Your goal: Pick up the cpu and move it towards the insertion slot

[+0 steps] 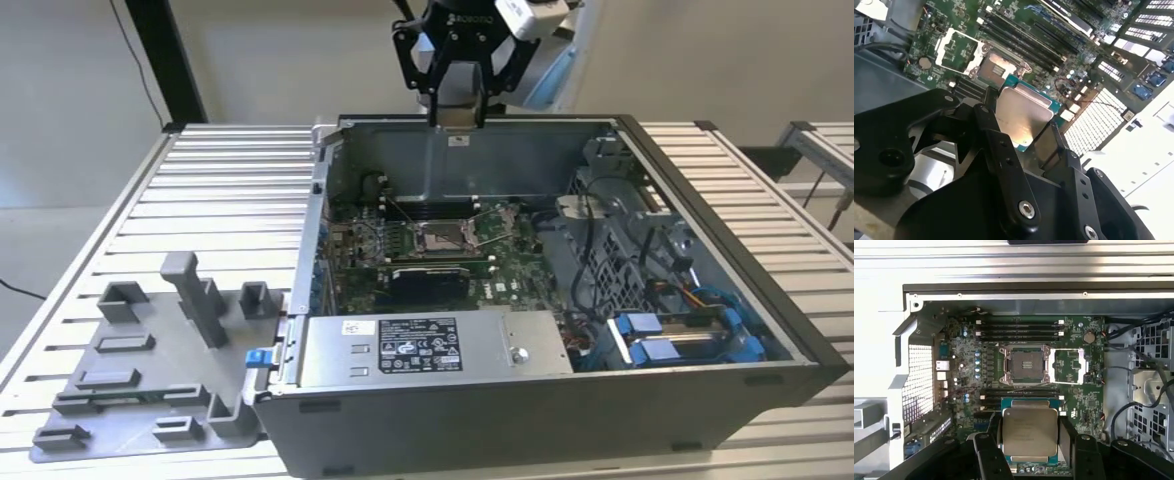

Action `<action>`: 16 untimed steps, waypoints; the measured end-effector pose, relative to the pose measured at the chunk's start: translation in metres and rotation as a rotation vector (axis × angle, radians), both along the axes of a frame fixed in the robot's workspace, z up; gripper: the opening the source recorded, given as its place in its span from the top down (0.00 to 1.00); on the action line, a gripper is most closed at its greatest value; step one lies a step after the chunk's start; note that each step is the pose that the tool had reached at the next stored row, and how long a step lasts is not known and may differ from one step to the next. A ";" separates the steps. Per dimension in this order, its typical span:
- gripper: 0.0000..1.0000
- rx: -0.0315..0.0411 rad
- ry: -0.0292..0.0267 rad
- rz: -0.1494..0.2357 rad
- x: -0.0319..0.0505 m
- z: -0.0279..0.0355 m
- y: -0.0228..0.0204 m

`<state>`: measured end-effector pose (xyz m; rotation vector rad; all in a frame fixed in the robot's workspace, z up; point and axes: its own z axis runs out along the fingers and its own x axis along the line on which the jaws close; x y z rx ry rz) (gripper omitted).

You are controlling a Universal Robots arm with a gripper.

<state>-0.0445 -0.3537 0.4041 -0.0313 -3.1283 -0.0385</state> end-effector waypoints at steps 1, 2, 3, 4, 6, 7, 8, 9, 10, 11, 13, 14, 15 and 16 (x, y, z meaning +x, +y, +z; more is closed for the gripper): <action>1.00 0.0000 -0.0001 0.000 0.0011 -0.0002 0.0010; 1.00 -0.0001 0.0000 0.000 0.0022 -0.0004 0.0025; 1.00 -0.0003 0.0000 0.000 0.0032 -0.0008 0.0045; 1.00 -0.0008 0.0000 0.000 0.0043 -0.0011 0.0067; 1.00 -0.0016 0.0000 0.000 0.0061 -0.0020 0.0110; 1.00 -0.0019 0.0000 0.000 0.0065 -0.0023 0.0126; 1.00 -0.0020 -0.0001 0.000 0.0067 -0.0027 0.0143; 1.00 -0.0024 0.0000 0.000 0.0067 -0.0029 0.0159; 1.00 -0.0025 0.0000 0.000 0.0067 -0.0031 0.0174; 1.00 -0.0028 -0.0001 0.000 0.0067 -0.0033 0.0192; 1.00 -0.0032 0.0000 -0.001 0.0067 -0.0041 0.0235; 1.00 -0.0034 0.0000 -0.001 0.0067 -0.0043 0.0255; 1.00 -0.0036 0.0000 -0.002 0.0067 -0.0046 0.0276; 1.00 -0.0037 0.0000 -0.002 0.0067 -0.0049 0.0294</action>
